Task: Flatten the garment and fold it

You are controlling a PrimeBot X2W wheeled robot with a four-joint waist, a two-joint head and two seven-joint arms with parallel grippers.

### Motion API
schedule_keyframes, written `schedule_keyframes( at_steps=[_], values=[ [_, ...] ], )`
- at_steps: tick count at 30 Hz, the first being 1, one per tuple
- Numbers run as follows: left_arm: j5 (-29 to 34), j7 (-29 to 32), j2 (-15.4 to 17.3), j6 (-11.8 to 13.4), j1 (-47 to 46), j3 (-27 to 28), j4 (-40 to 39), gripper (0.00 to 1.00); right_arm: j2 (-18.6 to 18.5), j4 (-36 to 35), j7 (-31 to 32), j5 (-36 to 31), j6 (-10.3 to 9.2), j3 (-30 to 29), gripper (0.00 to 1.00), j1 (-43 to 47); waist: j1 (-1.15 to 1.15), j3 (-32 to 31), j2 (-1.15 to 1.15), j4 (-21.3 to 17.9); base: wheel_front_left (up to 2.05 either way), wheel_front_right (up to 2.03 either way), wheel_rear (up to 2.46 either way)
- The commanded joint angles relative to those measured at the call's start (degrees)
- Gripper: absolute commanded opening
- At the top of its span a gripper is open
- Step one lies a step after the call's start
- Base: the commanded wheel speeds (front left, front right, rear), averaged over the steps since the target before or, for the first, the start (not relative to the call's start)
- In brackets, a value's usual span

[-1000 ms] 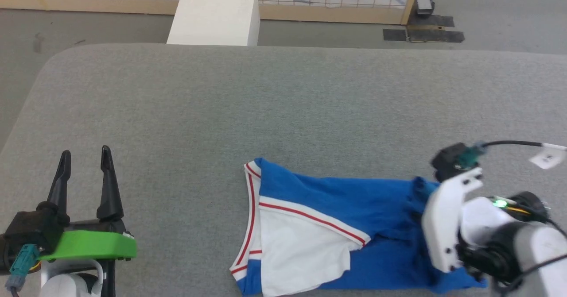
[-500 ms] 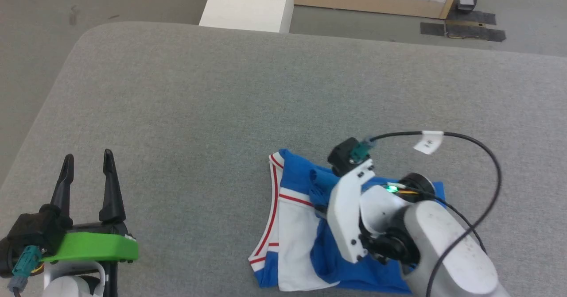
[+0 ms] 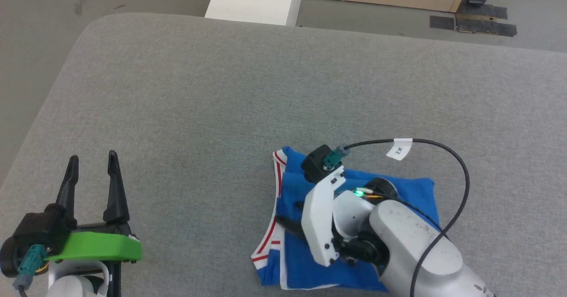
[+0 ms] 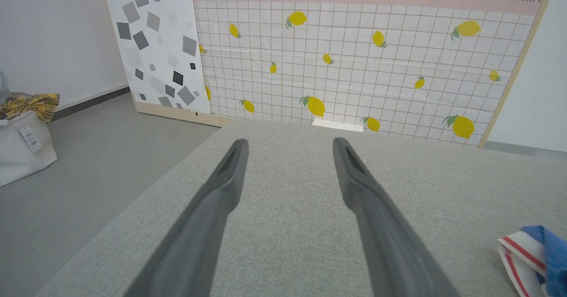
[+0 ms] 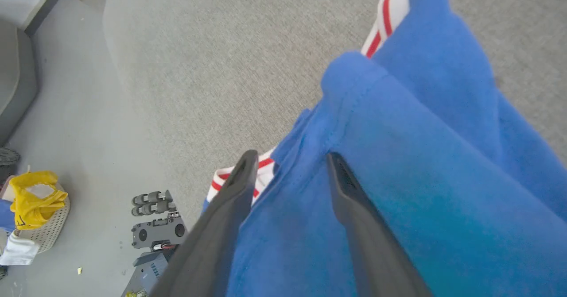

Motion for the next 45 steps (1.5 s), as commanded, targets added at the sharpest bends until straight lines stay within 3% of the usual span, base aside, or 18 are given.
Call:
schedule_keyframes(
  at_steps=[1, 5, 9, 16, 21, 24, 31, 40, 41, 42, 43, 44, 45],
  values=[
    [0.7, -0.3, 0.0, -0.2, -0.8, 0.0, 0.2, 1.00, 0.2, -0.3, -1.5, 1.8, -0.09, 1.2, 1.00, -1.7, 0.00, -0.2, 0.00, -0.5, 0.00, 0.00, 0.00],
    [0.8, -0.3, 0.1, -0.3, -0.6, 0.3, 0.2, 1.00, 0.2, -2.8, -5.9, 7.8, -0.09, 3.8, 1.00, -3.7, 0.00, -1.1, 0.00, -2.0, 0.00, 0.00, 0.00],
    [1.1, -0.3, 0.3, -0.3, 0.0, 0.6, -0.1, 1.00, 0.2, -3.5, -10.8, 7.1, -0.09, 1.8, 1.00, -5.8, 0.00, -2.5, 0.00, -3.9, 0.00, 0.00, 0.00],
    [1.7, -0.3, -0.1, -0.4, 1.7, 1.1, -0.8, 1.00, -3.0, -4.8, -11.6, -8.1, -0.09, -13.6, 1.00, -0.8, 0.00, -4.5, 0.00, -7.4, 0.00, 0.00, 0.00],
    [2.0, -0.3, -0.4, -0.4, 2.1, 0.8, -1.3, 1.00, -5.6, -11.7, -4.8, -15.7, -0.09, -25.6, 1.00, 10.0, 0.00, -4.3, 0.00, -8.4, 0.00, 0.00, 0.00],
    [2.0, -0.3, -0.5, -0.4, 2.1, 0.6, -1.4, 1.00, -5.3, -15.7, -1.0, -18.1, -0.09, -29.5, 1.00, 15.9, 0.00, -4.0, 0.00, -8.6, 0.00, 0.00, 0.00],
    [1.8, -0.3, -0.3, -0.4, 1.8, 0.4, -1.4, 1.00, -3.1, -20.2, 4.8, -19.9, -0.09, -31.1, 1.00, 24.1, 0.00, -3.0, 0.00, -8.4, 0.00, 0.00, 0.00],
    [2.0, -0.3, -0.4, -0.4, 1.2, 0.1, -1.2, 1.00, -2.0, -15.5, 4.8, -21.5, -0.09, -29.1, 1.00, 23.7, 0.00, -2.2, 0.00, -7.8, 0.00, 0.00, 0.00],
    [2.0, -0.3, -0.4, -0.4, 1.1, 0.1, -1.2, 1.00, -1.9, -14.7, 4.8, -21.3, -0.09, -29.2, 0.52, 23.5, 0.00, -2.2, 0.00, -7.7, 0.00, 0.00, 0.00],
    [2.0, -0.3, -0.4, -0.4, 1.1, 0.2, -1.2, 1.00, -1.8, -14.2, 4.7, -21.2, -0.09, -29.1, 0.28, 23.3, 0.00, -2.2, 0.00, -7.8, 0.00, 0.00, 0.00],
    [2.1, -0.3, -0.4, -0.5, 1.1, 0.2, -1.2, 1.00, -2.0, -13.8, 4.5, -21.1, -0.09, -29.0, 0.09, 23.0, 0.00, -2.3, 0.00, -7.8, 0.00, 0.00, 0.00],
    [2.1, -0.3, -0.4, -0.5, 1.2, 0.4, -1.3, 1.00, -2.1, -13.6, 4.3, -20.9, -0.09, -28.8, 0.00, 22.8, 0.00, -2.3, 0.00, -8.0, 0.00, 0.00, 0.00],
    [2.2, -0.3, -0.4, -0.5, 1.3, 0.5, -1.3, 1.00, -2.4, -13.4, 4.3, -20.5, -0.09, -28.6, 0.00, 22.6, 0.00, -2.4, 0.00, -8.3, 0.00, 0.00, 0.00]
  ],
)
